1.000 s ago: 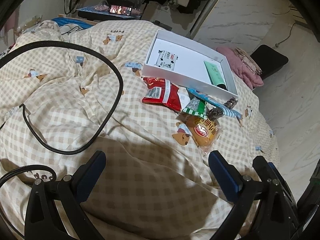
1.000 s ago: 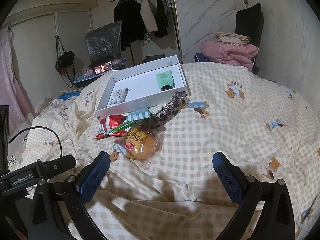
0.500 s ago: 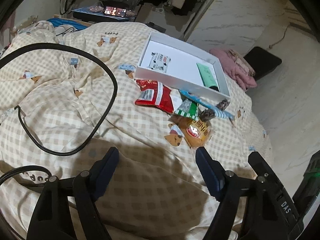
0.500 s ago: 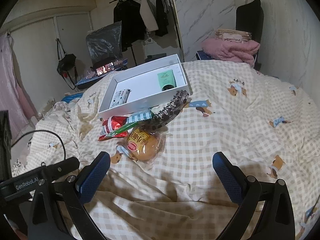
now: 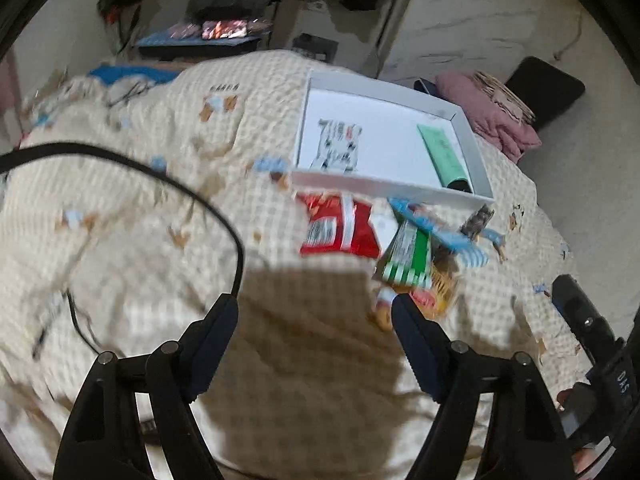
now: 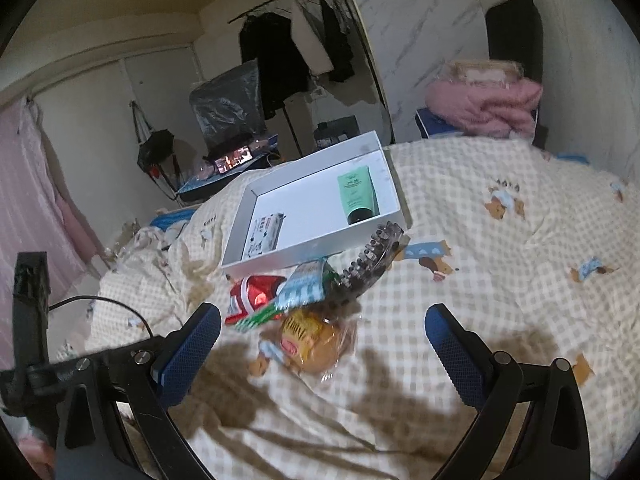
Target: Organize objects
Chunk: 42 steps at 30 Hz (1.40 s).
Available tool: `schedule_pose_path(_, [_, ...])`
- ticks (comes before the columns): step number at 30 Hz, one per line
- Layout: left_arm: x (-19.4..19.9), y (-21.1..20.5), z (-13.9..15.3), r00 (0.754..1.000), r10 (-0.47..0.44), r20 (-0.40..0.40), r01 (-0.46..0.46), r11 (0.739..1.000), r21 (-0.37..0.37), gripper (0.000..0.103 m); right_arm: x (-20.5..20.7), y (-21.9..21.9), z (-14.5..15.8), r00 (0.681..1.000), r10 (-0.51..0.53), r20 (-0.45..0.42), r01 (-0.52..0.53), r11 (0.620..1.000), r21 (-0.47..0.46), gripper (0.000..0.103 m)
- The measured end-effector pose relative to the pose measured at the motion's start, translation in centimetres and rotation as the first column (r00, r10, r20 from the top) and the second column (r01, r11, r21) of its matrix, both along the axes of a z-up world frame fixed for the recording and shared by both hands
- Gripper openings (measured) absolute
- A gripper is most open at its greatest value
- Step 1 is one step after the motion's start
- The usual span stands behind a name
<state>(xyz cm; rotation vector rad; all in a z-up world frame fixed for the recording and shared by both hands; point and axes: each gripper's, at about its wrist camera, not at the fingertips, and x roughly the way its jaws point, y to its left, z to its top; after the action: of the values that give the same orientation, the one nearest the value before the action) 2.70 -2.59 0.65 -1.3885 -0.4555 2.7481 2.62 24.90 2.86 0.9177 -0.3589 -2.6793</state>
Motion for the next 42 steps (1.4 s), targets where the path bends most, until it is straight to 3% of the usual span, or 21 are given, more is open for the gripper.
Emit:
schedule_pose_path(3, [-2.3,-0.1,1.2,1.000,0.013,-0.007,-0.012,0.998,0.057,0.082,-1.2,0.6,-0.6,1.000,0.006,0.022,-0.004,0.999,-0.050,0.103])
schedule_pose_path(7, [-6.6,-0.3,1.8,0.997,0.071,0.042,-0.074,0.994,0.078,0.082,-2.0,1.5,-1.2,1.000,0.001,0.021,0.001,0.996,-0.088,0.103])
schedule_pose_path(10, [-9.2,-0.2,1.0,0.995,0.074,0.061,-0.083,0.984,0.160,0.083,-2.6,2.1,-1.5,1.000,0.008,0.023,-0.005,0.992,-0.129,0.103])
schedule_pose_path(12, [-10.0,0.0,-0.4,0.995,0.067,0.069,-0.078,0.981,0.176,0.083,-2.8,2.2,-1.6,1.000,0.017,0.019,-0.014,0.990,-0.143,0.103])
schedule_pose_path(18, [-11.0,0.9,-5.3,0.991,0.029,0.129,-0.048,0.988,0.149,0.083,-3.5,1.8,-2.5,0.999,0.040,0.019,-0.037,0.989,-0.142,0.103])
schedule_pose_path(28, [-12.3,3.2,-8.9,0.990,-0.017,0.137,0.015,1.000,0.015,0.083,-4.4,1.3,-4.3,0.998,0.042,0.053,-0.035,0.992,-0.120,0.103])
schedule_pose_path(32, [-11.3,2.0,-8.1,0.998,0.008,0.065,-0.014,0.996,0.091,0.069,-4.4,1.2,-4.3,0.998,0.045,0.051,-0.039,0.993,-0.111,0.103])
schedule_pose_path(36, [-9.4,0.3,-6.2,0.999,0.053,-0.007,-0.050,0.982,0.184,0.068,-4.3,0.9,-4.1,0.998,0.055,0.040,-0.051,0.994,-0.099,0.103])
schedule_pose_path(42, [-6.3,-0.7,-1.6,0.981,0.029,-0.193,0.031,0.952,0.304,0.068,-4.2,0.4,-4.1,0.997,0.065,0.041,-0.061,0.994,-0.089,0.103])
